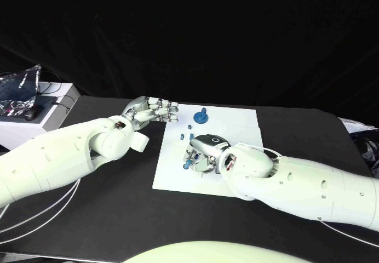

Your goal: Assemble the parts on the task board

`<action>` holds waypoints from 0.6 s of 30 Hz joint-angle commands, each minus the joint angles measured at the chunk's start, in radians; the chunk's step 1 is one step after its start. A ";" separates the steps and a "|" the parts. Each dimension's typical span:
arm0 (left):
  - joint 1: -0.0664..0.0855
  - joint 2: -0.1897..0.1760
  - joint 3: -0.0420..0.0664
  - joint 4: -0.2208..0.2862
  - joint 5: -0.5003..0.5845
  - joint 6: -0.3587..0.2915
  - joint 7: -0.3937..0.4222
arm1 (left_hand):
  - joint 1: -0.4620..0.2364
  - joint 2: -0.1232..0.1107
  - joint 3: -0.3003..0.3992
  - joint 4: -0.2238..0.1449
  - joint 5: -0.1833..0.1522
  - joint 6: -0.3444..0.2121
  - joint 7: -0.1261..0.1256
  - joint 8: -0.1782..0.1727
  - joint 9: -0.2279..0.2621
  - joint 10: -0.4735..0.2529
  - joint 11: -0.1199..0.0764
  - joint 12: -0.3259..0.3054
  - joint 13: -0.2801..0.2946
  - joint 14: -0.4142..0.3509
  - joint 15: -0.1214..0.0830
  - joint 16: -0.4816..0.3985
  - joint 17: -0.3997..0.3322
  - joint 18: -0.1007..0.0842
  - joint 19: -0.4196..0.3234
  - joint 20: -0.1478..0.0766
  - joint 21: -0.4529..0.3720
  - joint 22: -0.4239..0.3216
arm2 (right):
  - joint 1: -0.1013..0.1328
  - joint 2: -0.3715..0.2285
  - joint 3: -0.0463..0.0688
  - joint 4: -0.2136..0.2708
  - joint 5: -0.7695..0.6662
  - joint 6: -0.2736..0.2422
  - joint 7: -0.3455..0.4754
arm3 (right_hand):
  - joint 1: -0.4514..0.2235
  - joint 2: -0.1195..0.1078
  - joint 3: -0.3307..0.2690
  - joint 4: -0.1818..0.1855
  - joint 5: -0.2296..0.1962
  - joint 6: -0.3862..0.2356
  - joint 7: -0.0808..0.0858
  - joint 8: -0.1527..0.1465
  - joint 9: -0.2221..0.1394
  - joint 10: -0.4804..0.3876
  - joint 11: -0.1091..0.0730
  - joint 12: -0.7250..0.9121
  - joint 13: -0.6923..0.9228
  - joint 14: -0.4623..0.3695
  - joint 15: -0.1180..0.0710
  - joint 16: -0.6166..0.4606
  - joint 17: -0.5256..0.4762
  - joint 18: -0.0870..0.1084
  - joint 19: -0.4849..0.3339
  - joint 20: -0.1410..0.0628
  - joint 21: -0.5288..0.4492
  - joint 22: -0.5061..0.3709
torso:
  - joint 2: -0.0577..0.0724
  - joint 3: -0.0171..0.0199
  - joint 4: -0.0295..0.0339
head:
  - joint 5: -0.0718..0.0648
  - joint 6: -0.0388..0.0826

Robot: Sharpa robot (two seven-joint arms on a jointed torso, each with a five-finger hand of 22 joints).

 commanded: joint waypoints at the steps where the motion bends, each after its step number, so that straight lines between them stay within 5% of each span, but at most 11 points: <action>1: 0.000 0.002 0.001 0.002 0.006 0.014 0.006 | 0.000 -0.005 0.004 0.000 0.002 0.001 0.004 0.000 0.001 -0.005 0.004 -0.003 -0.001 -0.006 -0.001 -0.003 -0.001 -0.019 -0.004 -0.001 0.006 0.000 | -0.003 0.008 -0.003 -0.013 -0.014 0.010 0.007 | 0.004 0.021 -0.001 -0.004 0.003 -0.002 0.005 0.002 0.044 0.008 -0.007 0.005 0.001 -0.005 0.000 0.000 -0.002 0.014 0.042 -0.003 -0.014 0.082 | 0.001 -0.0005 -0.0005 | 0.000 0.001; 5: 0.000 0.002 0.001 0.003 0.006 0.015 0.006 | 0.000 -0.005 0.004 0.000 0.002 0.001 0.004 0.000 0.001 -0.005 0.004 -0.003 -0.001 -0.006 -0.001 -0.003 -0.001 -0.019 -0.004 -0.001 0.006 0.000 | -0.009 0.021 -0.008 -0.032 0.002 0.005 0.025 | -0.017 -0.001 -0.020 0.007 0.053 -0.042 0.016 -0.001 0.029 -0.039 0.008 0.005 0.000 -0.005 0.010 -0.005 -0.005 0.024 0.039 0.002 -0.065 0.070 | 0.001 -0.0005 0.0015 | -0.001 0.000; 18: 0.000 0.008 0.001 -0.002 0.009 0.018 0.004 | -0.004 -0.007 0.008 0.000 0.001 0.001 0.005 0.000 0.001 -0.006 0.004 -0.003 -0.001 -0.005 -0.001 -0.002 -0.001 -0.017 -0.001 -0.003 0.010 0.001 | -0.024 0.022 -0.013 -0.035 0.045 -0.028 0.100 | -0.009 -0.063 -0.139 0.050 0.050 -0.096 0.018 -0.001 -0.006 -0.127 0.032 0.006 0.000 -0.005 0.026 -0.006 -0.012 0.052 0.049 0.021 -0.175 0.043 | -0.001 -0.0002 -0.0010 | 0.003 0.001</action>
